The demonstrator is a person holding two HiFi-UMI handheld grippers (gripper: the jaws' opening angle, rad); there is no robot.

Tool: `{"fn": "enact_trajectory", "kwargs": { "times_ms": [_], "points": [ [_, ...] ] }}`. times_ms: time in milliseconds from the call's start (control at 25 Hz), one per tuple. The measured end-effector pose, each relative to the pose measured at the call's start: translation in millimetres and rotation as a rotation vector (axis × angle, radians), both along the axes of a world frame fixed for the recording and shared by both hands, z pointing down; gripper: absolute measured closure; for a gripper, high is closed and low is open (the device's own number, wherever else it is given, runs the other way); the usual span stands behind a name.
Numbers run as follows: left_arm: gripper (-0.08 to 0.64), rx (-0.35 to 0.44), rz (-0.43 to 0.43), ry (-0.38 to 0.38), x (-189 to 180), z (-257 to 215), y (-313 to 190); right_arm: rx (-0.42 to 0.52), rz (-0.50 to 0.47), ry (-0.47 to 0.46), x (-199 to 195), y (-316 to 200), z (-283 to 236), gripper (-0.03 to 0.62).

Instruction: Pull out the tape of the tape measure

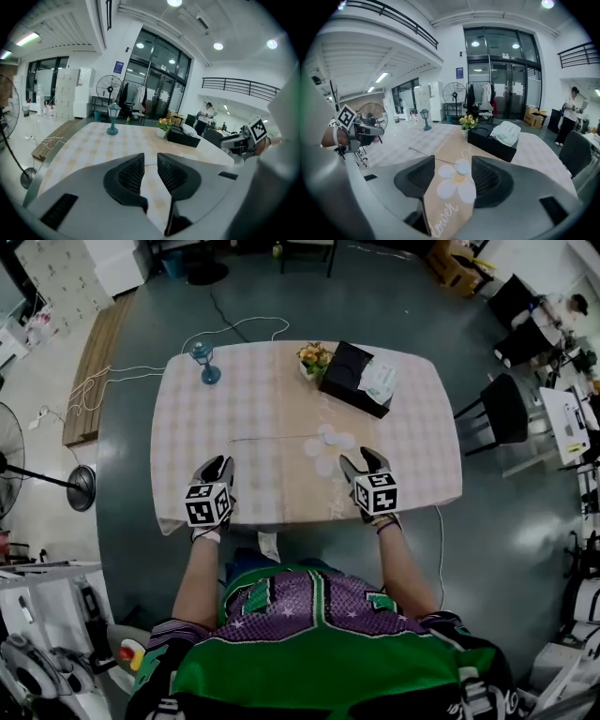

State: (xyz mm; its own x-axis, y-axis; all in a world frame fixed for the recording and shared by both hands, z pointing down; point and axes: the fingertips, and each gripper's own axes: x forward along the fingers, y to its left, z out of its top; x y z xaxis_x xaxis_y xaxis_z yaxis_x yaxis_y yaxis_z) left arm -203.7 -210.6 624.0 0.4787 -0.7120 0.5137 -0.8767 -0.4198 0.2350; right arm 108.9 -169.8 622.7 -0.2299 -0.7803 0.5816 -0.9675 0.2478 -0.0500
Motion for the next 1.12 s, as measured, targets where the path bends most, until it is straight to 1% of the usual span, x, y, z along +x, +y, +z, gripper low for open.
{"fn": "enact_trajectory", "kwargs": {
  "times_ms": [80, 160, 240, 320, 480, 760, 960, 1120],
  "points": [
    [0.463, 0.011, -0.022, 0.020, 8, -13, 20, 0.011, -0.012, -0.027, 7, 16, -8, 0.353],
    [0.463, 0.018, -0.046, 0.065, 17, -26, 42, 0.030, -0.023, -0.061, 16, 34, -19, 0.354],
    [0.463, 0.032, -0.064, 0.107, 28, -40, 64, 0.058, -0.031, -0.075, 28, 54, -33, 0.357],
    [0.463, 0.059, -0.064, 0.124, 39, -57, 87, 0.089, -0.037, -0.077, 41, 73, -47, 0.359],
    [0.463, 0.141, -0.058, 0.128, 56, -99, 127, 0.163, -0.051, -0.087, 59, 108, -82, 0.360],
    [0.463, 0.331, -0.044, 0.125, 77, -183, 188, 0.311, -0.092, -0.120, 75, 162, -151, 0.362],
    [0.463, 0.423, -0.031, 0.132, 88, -228, 220, 0.408, -0.121, -0.138, 76, 188, -196, 0.362],
    [0.463, 0.488, -0.034, 0.124, 94, -256, 239, 0.453, -0.148, -0.134, 76, 203, -220, 0.363]
  ]
}}
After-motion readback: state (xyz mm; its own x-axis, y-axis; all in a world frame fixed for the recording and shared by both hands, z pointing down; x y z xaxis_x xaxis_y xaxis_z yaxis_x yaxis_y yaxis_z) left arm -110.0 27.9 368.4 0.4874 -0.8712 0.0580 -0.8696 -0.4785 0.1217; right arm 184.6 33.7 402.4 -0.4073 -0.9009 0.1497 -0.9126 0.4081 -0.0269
